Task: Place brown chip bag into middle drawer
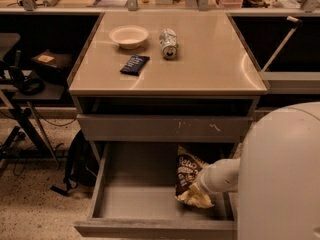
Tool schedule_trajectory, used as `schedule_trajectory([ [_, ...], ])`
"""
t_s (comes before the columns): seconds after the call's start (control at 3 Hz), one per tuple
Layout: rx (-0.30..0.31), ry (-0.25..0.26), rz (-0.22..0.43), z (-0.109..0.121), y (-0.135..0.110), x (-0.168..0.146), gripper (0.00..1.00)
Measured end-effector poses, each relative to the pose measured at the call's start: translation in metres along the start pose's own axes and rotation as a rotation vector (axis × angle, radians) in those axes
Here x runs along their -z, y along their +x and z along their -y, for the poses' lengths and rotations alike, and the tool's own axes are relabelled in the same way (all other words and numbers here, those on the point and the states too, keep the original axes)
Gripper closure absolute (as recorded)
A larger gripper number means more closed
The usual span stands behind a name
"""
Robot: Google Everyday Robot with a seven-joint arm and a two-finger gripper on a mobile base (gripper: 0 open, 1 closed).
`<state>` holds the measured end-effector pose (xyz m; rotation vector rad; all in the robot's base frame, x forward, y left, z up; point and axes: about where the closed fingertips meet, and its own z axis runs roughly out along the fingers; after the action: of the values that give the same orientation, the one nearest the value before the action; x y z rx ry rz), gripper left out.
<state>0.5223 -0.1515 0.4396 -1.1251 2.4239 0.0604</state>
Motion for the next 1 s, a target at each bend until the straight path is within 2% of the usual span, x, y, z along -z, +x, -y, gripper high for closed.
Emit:
schedule_trajectory([
  [0.67, 0.0, 0.0, 0.0, 0.0, 0.0, 0.0, 0.12],
  [1.0, 0.0, 0.0, 0.0, 0.0, 0.0, 0.0, 0.0],
])
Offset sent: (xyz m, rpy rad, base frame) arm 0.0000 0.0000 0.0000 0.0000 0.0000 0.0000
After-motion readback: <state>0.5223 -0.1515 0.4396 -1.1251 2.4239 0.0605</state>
